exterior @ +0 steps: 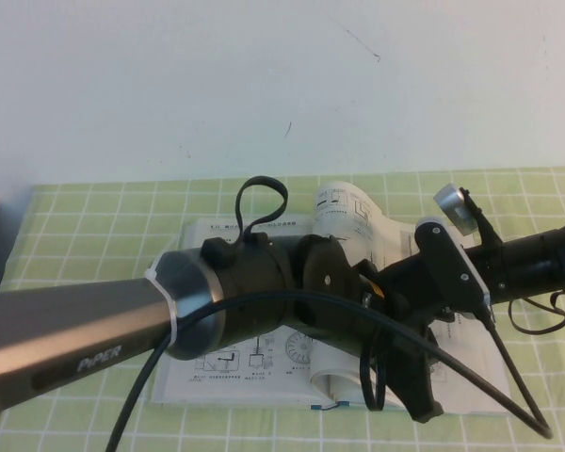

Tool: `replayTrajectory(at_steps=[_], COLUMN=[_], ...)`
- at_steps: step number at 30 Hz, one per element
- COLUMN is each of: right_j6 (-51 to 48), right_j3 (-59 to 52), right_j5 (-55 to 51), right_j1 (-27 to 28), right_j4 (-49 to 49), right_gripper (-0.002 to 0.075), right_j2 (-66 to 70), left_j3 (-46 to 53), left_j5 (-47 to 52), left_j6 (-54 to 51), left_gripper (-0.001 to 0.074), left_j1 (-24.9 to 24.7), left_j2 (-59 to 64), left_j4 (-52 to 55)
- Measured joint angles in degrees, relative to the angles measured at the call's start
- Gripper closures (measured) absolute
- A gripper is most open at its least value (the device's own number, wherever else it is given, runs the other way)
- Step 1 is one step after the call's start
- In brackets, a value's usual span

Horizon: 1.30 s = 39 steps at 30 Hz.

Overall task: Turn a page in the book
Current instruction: Open the closed book

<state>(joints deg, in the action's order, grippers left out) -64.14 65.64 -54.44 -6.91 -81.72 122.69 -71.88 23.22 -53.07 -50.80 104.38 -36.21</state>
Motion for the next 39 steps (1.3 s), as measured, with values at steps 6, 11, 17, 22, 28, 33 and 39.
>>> replayTrajectory(at_steps=[6, 11, 17, 22, 28, 33, 39], right_j6=[-0.09, -0.4, -0.66, -0.79, -0.83, -0.83, -0.83], right_j3=[0.0, 0.0, 0.0, 0.0, 0.0, 0.0, 0.0], right_j5=[-0.33, -0.42, -0.45, -0.55, -0.55, -0.55, -0.67], right_j1=[-0.1, -0.04, -0.04, -0.04, -0.04, -0.04, -0.04], right_j4=[0.0, 0.0, 0.0, 0.0, 0.0, 0.0, 0.0], right_gripper=[0.0403, 0.0403, 0.0403, 0.0403, 0.0403, 0.0403, 0.0403], right_j2=[0.0, 0.0, 0.0, 0.0, 0.0, 0.0, 0.0], left_j3=[0.0, 0.0, 0.0, 0.0, 0.0, 0.0, -0.46], left_j5=[0.41, 0.41, -0.7, -3.59, -7.04, -9.08, -8.84], left_j6=[4.84, 6.25, 6.38, 6.38, 12.12, 20.02, 22.77], left_gripper=[0.0739, 0.0739, 0.0739, 0.0739, 0.0739, 0.0739, 0.0739], left_j1=[0.0, 0.0, -0.66, -2.87, -4.02, -4.02, -4.24], left_j2=[0.0, 1.01, 3.14, 5.12, 8.3, 9.8, 10.84], left_j4=[6.04, 7.63, 7.83, 9.87, 16.33, 24.93, 27.12])
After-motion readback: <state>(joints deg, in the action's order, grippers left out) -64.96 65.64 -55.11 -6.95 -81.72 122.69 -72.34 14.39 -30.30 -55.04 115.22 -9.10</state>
